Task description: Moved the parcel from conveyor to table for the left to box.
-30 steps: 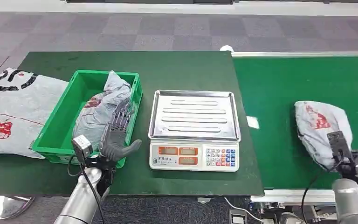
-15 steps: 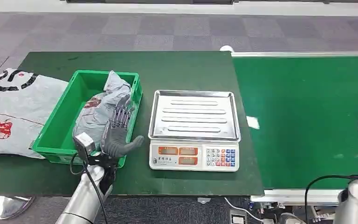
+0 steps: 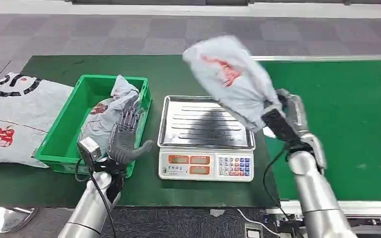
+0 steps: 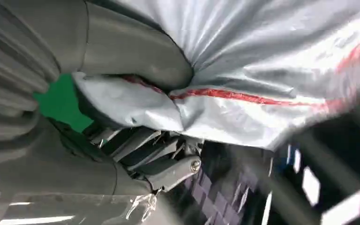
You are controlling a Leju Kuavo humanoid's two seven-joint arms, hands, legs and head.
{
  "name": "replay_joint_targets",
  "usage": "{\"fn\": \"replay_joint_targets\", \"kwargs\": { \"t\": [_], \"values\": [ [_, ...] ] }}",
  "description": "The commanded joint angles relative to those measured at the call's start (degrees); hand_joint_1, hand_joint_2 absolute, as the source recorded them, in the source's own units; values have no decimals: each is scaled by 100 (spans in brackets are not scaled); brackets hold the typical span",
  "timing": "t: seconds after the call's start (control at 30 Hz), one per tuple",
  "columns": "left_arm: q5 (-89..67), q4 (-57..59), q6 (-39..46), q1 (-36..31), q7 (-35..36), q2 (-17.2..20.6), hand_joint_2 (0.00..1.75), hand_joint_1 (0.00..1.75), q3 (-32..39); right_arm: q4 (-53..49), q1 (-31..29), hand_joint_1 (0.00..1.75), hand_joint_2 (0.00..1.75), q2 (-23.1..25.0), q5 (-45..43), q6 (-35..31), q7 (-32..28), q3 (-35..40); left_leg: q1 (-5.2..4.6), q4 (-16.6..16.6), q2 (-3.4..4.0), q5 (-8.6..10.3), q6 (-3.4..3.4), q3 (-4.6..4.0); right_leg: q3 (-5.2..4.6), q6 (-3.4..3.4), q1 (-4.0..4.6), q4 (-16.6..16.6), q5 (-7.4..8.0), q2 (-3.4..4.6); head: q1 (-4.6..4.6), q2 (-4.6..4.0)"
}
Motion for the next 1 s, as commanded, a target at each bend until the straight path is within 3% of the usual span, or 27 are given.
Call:
{"fn": "replay_joint_targets", "kwargs": {
  "t": [0.03,0.13,0.5,0.67,0.8,0.9,0.93,0.97,1.0],
  "values": [
    [1,313,-30,-183,-278,151,175,0,-171,1937,-1055,175,175,-10,170,643,44,1714,10,-8,16,-10,-5,18,18,-11,10,-13,-1,15,-2,0],
    [12,359,-68,-176,-278,83,175,0,-298,2340,-1254,175,175,-41,331,793,176,2315,9,-2,20,-11,-4,5,6,-10,8,-5,-1,19,0,0],
    [12,359,-68,-176,-278,83,175,0,-298,2340,-1254,175,175,-41,331,793,176,2315,8,-7,1,-8,-9,5,8,-14,9,-13,-4,0,-2,0],
    [5,503,-88,-233,-278,-27,175,0,-516,2506,-1030,175,175,-7,289,634,203,2750,12,-14,2,-9,-10,18,22,-15,12,-22,-5,0,-2,0],
    [28,603,-46,-251,-278,-123,175,0,-646,2734,-1088,175,175,-10,339,509,701,2993,6,-4,1,-8,-8,3,3,-10,6,-9,-6,-1,-2,0],
    [38,600,-101,-231,-278,-129,175,0,-727,2451,-836,175,175,-192,-99,324,516,2767,10,-12,2,-9,-9,14,17,-14,11,-21,-4,-2,-2,0],
    [37,611,-82,-228,-278,-129,175,0,-745,2272,-722,75,175,-276,-263,272,449,2680,9,-9,-10,-7,-8,7,12,-12,10,-17,-7,-15,-2,0],
    [40,632,-84,-231,-278,-132,175,0,-754,2128,-642,0,175,-333,-337,155,428,2619,7,-8,-16,-6,-7,3,9,-11,8,-15,-8,-20,-2,0],
    [54,724,-92,-271,-278,-145,175,0,-766,1733,-457,0,175,-424,-607,-107,357,2390,12,-12,-17,-7,-8,11,19,-13,13,-24,-8,-21,-2,0]
  ]
}}
